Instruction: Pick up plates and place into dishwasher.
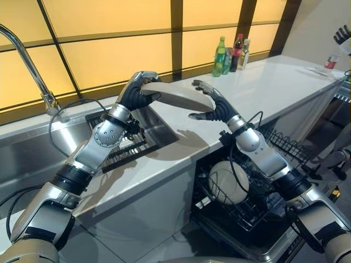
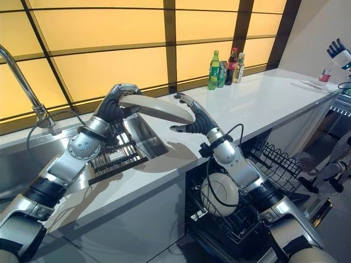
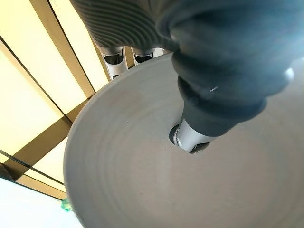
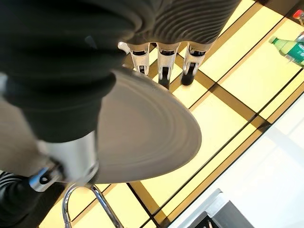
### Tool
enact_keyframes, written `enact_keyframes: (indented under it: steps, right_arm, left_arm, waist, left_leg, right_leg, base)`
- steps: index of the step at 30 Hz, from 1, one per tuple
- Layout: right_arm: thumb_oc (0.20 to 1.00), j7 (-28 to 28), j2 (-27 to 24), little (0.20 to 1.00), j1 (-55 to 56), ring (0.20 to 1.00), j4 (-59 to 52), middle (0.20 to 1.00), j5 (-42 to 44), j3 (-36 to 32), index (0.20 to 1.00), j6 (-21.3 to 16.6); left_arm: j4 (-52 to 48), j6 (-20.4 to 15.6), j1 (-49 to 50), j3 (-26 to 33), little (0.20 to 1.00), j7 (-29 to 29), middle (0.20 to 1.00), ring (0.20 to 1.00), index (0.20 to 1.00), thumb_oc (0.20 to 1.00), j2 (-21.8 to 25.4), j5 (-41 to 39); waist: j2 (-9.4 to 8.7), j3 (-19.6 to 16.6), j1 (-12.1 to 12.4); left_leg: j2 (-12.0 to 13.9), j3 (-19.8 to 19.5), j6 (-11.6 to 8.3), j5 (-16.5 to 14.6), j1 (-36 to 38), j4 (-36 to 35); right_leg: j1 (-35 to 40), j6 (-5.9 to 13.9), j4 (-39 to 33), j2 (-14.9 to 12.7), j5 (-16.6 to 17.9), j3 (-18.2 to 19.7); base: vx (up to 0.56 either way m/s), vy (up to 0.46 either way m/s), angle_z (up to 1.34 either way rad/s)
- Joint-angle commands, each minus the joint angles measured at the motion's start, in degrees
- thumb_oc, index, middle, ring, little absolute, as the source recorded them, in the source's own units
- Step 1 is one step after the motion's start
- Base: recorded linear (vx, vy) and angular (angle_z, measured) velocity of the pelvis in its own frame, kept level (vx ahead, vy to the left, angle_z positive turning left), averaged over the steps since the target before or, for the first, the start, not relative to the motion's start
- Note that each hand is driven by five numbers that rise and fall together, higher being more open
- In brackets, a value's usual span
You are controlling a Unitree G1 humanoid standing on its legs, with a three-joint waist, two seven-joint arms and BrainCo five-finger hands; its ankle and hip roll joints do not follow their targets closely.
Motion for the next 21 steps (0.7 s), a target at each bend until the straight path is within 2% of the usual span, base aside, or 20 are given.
enact_keyframes:
  steps: [1,9,13,17,18,19,21]
  right_arm:
    - [0.2,-0.44,1.24,0.2,-11.64,0.2,3.36,0.2,0.53,2.38,0.2,-0.93]
    - [0.2,-3.29,0.21,0.2,-9.54,0.2,1.55,0.2,0.04,-0.41,0.2,-3.91]
    - [0.2,-2.16,-0.07,0.2,-7.48,0.2,0.2,0.2,5.28,-2.78,0.2,-6.63]
    - [0.2,-1.39,0.14,0.2,-4.86,0.2,0.16,0.2,6.55,-5.15,0.2,-8.56]
    - [0.2,-1.0,0.02,0.2,-4.05,0.2,0.03,0.2,6.64,-5.93,0.2,-8.75]
    - [0.2,-1.0,-0.2,0.2,-3.35,0.2,0.15,0.2,6.48,-6.5,0.2,-8.89]
    - [0.2,-0.87,-1.27,0.2,-1.83,0.2,0.19,0.2,5.58,-7.77,0.2,-9.17]
  left_arm:
    - [-3.17,-2.97,-7.06,-2.0,0.2,-1.27,0.2,0.2,0.2,0.2,-3.72,-2.95]
    - [-5.69,-1.42,-5.0,-1.36,0.2,-4.28,0.2,0.2,0.2,0.2,-2.88,-2.25]
    - [-5.76,-1.12,-3.34,-0.53,0.2,-6.19,0.2,0.2,0.2,0.2,-2.25,-2.23]
    - [-5.06,-1.12,-1.62,0.2,0.216,-6.75,0.216,0.216,0.216,0.216,-2.03,-1.79]
    - [-4.84,-0.56,-0.99,0.66,0.815,-7.07,0.815,0.815,0.815,0.815,-2.0,-2.09]
    - [-4.6,-0.58,-0.3,1.15,1.0,-6.86,1.0,1.0,1.0,1.0,-1.9,-1.35]
    - [-4.25,-1.2,1.22,2.02,1.0,-5.95,1.0,1.0,1.0,1.0,-1.18,0.16]
  waist:
    - [-0.14,0.92,2.09]
    - [-0.33,0.77,1.72]
    - [-0.24,0.77,1.32]
    - [-0.21,0.63,0.9]
    - [-0.19,0.6,0.79]
    - [-0.17,0.54,0.68]
    - [-0.17,0.47,0.43]
  left_leg:
    - [-4.12,-0.19,1.79,-7.61,1.61,0.83]
    - [-3.96,0.28,2.08,-7.31,1.3,0.73]
    - [-3.78,0.79,2.18,-7.46,1.46,0.62]
    - [-3.68,1.25,2.21,-7.52,1.54,0.5]
    - [-3.6,1.48,2.18,-7.55,1.57,0.47]
    - [-3.54,1.71,2.2,-7.53,1.62,0.44]
    - [-3.39,2.18,2.18,-7.58,1.71,0.45]
  right_leg:
    - [3.85,4.38,1.28,-1.09,-7.64,0.39]
    - [3.26,4.34,1.33,-0.93,-7.22,0.97]
    - [3.2,4.38,1.25,-0.75,-7.2,1.45]
    - [3.12,4.43,1.17,-0.6,-7.16,1.77]
    - [3.07,4.49,1.16,-0.59,-7.12,1.8]
    - [3.06,4.51,1.13,-0.55,-7.06,1.82]
    - [3.05,4.56,1.1,-0.43,-7.04,2.02]
  base:
    - [0.0,0.0,0.0]
    - [0.0,0.0,0.0]
    - [0.0,0.0,0.0]
    - [0.0,0.0,0.0]
    - [0.0,0.0,0.0]
    - [0.0,0.0,0.0]
    - [0.0,0.0,0.0]
